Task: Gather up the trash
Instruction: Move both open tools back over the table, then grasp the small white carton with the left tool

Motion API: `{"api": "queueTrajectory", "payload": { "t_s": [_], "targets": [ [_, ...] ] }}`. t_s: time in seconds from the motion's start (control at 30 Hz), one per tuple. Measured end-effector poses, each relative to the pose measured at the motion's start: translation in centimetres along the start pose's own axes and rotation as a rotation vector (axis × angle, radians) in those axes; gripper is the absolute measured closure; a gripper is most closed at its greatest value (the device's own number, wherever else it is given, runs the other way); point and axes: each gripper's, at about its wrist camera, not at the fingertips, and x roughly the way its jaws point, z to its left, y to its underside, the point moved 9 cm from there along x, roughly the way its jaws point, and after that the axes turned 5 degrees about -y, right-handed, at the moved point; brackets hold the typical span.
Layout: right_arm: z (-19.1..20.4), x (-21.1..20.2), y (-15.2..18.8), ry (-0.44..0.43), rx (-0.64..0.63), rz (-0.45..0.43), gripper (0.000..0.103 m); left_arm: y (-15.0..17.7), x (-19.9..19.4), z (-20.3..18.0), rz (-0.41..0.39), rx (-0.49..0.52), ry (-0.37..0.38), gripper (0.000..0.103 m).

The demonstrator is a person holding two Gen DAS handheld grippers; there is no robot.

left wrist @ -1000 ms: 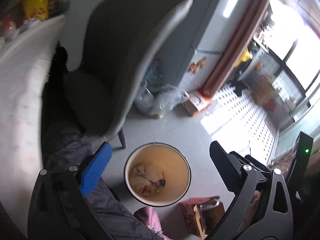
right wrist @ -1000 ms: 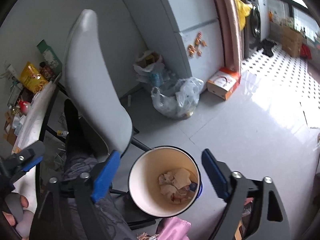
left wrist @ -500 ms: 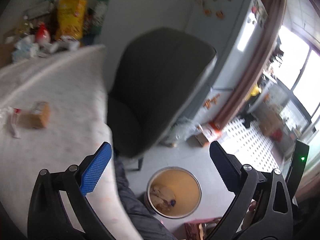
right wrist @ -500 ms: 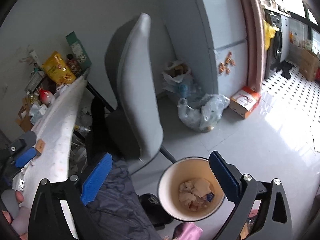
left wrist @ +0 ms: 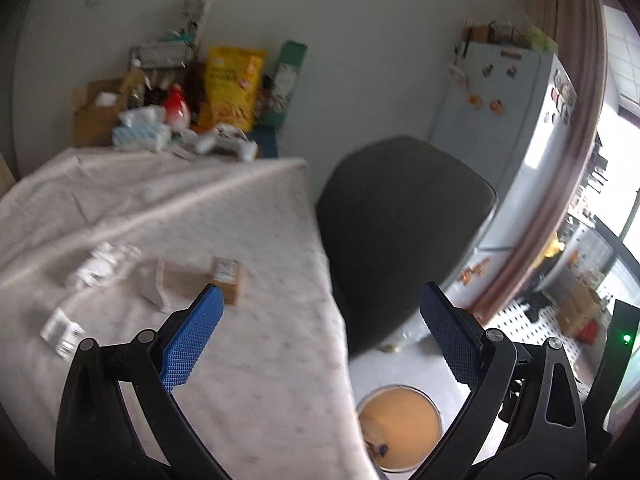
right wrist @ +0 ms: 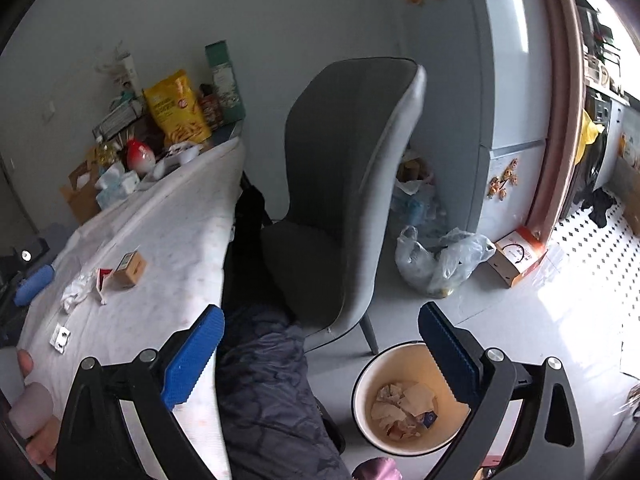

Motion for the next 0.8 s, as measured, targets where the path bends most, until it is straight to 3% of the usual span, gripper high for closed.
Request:
{"api": "queueTrajectory", "payload": {
  "t_s": [0.17, 0.33, 0.57, 0.8],
  "targets": [
    [3.6, -0.5, -0.4, -0.031, -0.061, -0.012, 0.007, -1.2, -1.4, 3.7, -0.043, -0.029, -0.069, 0.006],
    [6.6, -0.7, -0.7, -0.035, -0.106, 0.009, 0.007, -1.6, -2.4, 6.9, -0.074, -0.076, -0.088, 0.006],
    [11.2, -1.4, -1.0, -0.129, -0.173, -0.045, 0.007, -1.5, -3.6, 11.2, -0.088, -0.114, -0.102, 0.006],
    [15.9, -0.4, 0.0, -0.22, -0.239, -0.026, 0.008, -0.8, -4.2, 15.3, -0.085, -0.141, -0.124, 0.006]
  ]
}}
